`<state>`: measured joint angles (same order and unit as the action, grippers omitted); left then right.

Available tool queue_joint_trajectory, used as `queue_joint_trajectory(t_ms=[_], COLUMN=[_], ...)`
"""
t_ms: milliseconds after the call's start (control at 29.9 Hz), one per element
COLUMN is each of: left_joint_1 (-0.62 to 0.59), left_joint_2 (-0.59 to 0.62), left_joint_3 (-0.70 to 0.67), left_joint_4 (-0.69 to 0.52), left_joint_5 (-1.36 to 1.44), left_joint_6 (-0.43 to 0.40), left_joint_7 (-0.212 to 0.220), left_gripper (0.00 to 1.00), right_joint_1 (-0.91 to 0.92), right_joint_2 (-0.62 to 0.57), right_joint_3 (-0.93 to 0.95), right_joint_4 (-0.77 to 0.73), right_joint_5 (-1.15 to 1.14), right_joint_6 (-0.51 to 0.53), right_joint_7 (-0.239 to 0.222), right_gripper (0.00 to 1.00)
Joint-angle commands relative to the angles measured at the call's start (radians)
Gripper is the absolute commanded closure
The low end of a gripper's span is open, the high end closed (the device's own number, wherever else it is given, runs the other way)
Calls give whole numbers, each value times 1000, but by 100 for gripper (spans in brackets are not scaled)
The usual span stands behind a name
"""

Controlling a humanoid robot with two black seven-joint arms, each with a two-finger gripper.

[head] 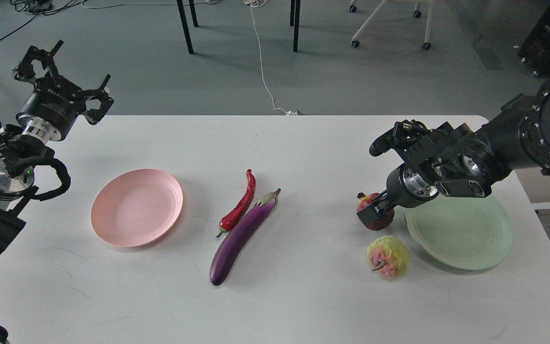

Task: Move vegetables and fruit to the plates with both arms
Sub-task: 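Grasp the pomegranate with the right gripper, then carry the pomegranate onto the green plate and release it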

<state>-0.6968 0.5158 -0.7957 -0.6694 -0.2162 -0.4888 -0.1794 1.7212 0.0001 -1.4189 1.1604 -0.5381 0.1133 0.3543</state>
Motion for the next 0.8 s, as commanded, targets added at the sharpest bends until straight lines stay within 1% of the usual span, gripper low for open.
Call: queue_joint_trajectory(t_ms=[0,167,267,301,334,434,668,768], left_joint_1=[5,5,3,3,3,3,2,-1], left_joint_2=[-7,-8,-5,-5,-3,-2,1,3], left_joint_3=[1,0,-2,-2,-2,-2,-3,-10], left_joint_4=[1,1,1,1,1,-4,-7,-7], left_joint_5=[-2,-2,-2,-2,-2,-2,-2,-2], left_joint_6=[0,0,0,0,0,0,0,0], left_joint_7=[-2,-2,-2,-2,-2,0,1,2], left_gripper=[2,2,2,2,2,2,2,2], right_joint_1=[-17,-12,1,3,11,41,158,158], right_joint_2=[0,0,0,0,-2,-58,-198,-274], right_joint_3=[-9,-3,0,3,8,32,25,5], right_joint_4=[-8,-7,-2,-1,4,24,113,136], right_joint_5=[0,3,17,18,24,26,-2,-86], right_joint_6=[-20,-21,-21,-21,-21,-21,-20,-21], right_joint_7=[0,-2,-3,-3,-3,-3,-5,-8], right_gripper=[15,40,54,56,57,61,61,60])
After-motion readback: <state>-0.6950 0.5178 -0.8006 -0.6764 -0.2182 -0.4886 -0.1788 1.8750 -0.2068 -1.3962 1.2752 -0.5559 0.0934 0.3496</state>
